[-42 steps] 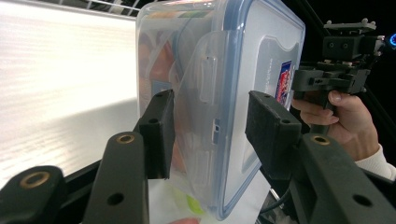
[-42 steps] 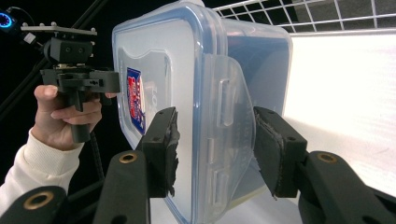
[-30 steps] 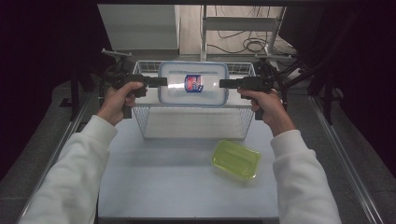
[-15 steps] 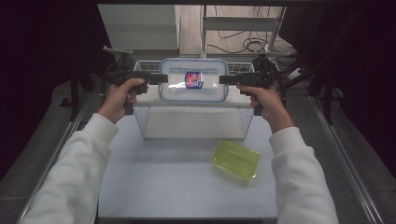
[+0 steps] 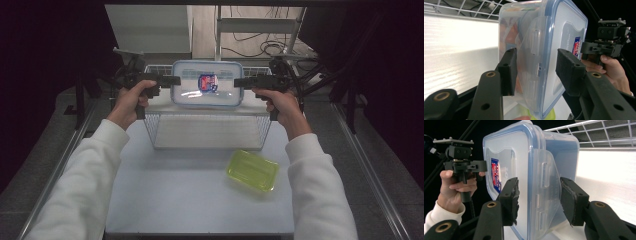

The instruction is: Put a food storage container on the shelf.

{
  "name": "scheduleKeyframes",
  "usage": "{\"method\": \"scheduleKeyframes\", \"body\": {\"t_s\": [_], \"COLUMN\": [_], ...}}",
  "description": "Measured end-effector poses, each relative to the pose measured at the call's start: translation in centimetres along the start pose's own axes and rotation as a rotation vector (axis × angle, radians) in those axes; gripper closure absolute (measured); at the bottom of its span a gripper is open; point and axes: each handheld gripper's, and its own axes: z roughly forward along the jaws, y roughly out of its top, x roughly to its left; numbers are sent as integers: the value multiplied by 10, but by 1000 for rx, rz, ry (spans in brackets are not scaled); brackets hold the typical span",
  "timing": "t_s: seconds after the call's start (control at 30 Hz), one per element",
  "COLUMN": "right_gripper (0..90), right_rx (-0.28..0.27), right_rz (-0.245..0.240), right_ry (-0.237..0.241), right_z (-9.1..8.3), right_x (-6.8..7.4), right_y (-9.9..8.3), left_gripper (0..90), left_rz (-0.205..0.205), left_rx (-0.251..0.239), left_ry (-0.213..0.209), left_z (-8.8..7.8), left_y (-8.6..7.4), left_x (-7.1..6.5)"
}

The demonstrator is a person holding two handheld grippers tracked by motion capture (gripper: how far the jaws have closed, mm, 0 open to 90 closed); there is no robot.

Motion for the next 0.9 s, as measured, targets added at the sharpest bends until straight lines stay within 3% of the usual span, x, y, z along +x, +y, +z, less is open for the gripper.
{"method": "scheduleKeyframes", "body": {"t_s": [0.3,0.4,0.73,0.87,0.9], "right_gripper": [479,476,458,438,425], "right_rx": [-21,-25,-47,-35,-32], "right_rz": [42,78,232,248,242], "right_ry": [-31,-38,-65,-90,-119], "right_z": [5,7,15,17,19], "right_x": [0,-2,-12,-13,-13], "right_y": [2,3,7,8,8], "left_gripper": [528,518,494,482,473], "left_rz": [-48,-66,-164,-181,-175], "left_rx": [-11,-24,-41,-40,-39], "left_ry": [6,21,4,19,32], "left_z": [3,6,16,19,20], "left_y": [2,3,8,9,9], "left_x": [4,5,21,23,23]}}
